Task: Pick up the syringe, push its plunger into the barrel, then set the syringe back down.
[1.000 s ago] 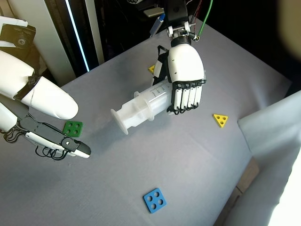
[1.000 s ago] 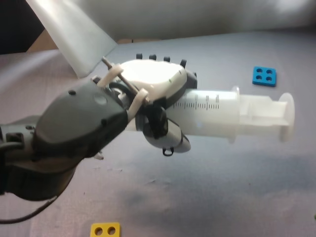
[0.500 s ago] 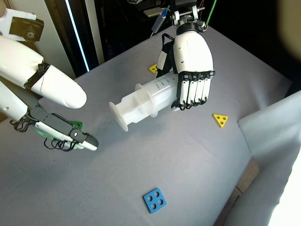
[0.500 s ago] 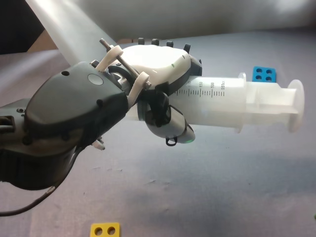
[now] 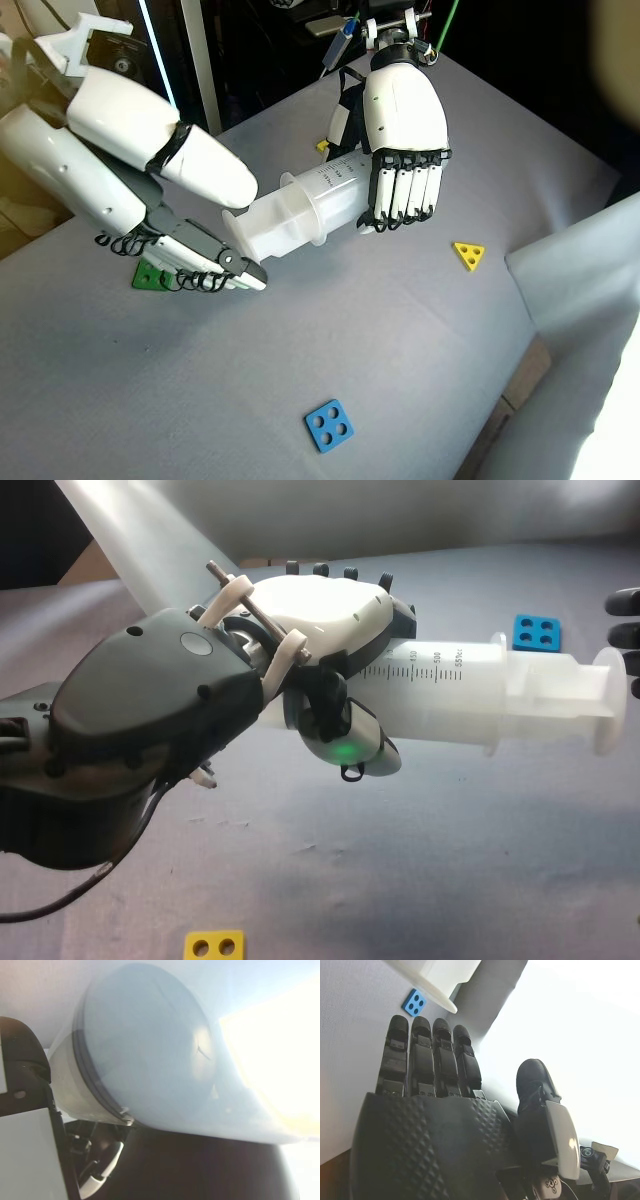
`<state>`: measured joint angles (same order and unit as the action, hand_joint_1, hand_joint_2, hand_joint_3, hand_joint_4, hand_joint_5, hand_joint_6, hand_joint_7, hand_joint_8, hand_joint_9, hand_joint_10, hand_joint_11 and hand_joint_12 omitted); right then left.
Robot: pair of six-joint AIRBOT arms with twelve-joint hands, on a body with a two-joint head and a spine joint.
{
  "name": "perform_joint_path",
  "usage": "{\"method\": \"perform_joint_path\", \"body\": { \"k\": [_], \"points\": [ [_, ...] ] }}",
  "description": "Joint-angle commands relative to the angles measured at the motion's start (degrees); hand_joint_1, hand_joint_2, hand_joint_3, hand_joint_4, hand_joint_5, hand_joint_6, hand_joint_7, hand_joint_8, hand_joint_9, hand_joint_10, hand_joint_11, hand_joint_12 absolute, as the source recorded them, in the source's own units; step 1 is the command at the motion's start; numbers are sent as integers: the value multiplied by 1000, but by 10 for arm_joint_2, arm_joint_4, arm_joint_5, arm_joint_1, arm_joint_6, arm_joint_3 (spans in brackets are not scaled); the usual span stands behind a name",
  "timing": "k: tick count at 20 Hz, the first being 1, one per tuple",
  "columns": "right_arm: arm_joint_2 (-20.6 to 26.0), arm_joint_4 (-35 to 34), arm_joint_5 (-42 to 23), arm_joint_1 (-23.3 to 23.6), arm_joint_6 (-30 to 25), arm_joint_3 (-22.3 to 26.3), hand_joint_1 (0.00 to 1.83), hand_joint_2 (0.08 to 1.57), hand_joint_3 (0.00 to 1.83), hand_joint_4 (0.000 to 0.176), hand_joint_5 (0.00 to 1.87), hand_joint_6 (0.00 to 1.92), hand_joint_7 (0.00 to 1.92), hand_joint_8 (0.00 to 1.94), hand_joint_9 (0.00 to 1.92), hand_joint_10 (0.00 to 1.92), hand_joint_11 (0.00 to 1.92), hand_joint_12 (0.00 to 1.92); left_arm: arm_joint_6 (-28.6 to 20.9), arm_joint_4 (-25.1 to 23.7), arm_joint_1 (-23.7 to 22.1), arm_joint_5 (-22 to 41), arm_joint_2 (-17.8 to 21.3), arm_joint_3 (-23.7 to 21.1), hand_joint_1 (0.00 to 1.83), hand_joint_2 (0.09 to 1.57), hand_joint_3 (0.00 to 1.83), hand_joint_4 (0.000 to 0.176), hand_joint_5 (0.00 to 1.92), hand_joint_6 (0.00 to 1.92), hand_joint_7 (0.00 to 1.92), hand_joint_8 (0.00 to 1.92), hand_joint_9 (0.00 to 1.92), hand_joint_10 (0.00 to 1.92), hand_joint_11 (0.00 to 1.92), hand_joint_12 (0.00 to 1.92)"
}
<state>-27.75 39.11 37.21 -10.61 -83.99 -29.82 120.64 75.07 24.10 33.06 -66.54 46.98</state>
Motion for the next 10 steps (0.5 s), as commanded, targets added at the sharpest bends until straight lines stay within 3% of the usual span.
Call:
{"method": "perform_joint_path", "body": {
  "k": [1, 10],
  "points": [
    [-3, 18, -30, 7, -6, -1, 0, 1280, 0, 0, 265, 8, 241, 5, 169, 6, 0, 334, -1, -33, -11, 19, 2, -3, 1310, 1290, 0, 0, 681, 1366, 610, 1602, 572, 1684, 438, 1618],
    [-56, 7, -12, 7, -10, -1, 0, 1275, 0, 0, 244, 0, 221, 1, 159, 1, 0, 351, 0, -33, -11, 19, 2, -7, 1309, 1290, 1, 0, 692, 1357, 606, 1593, 566, 1692, 417, 1627]
  ]
}}
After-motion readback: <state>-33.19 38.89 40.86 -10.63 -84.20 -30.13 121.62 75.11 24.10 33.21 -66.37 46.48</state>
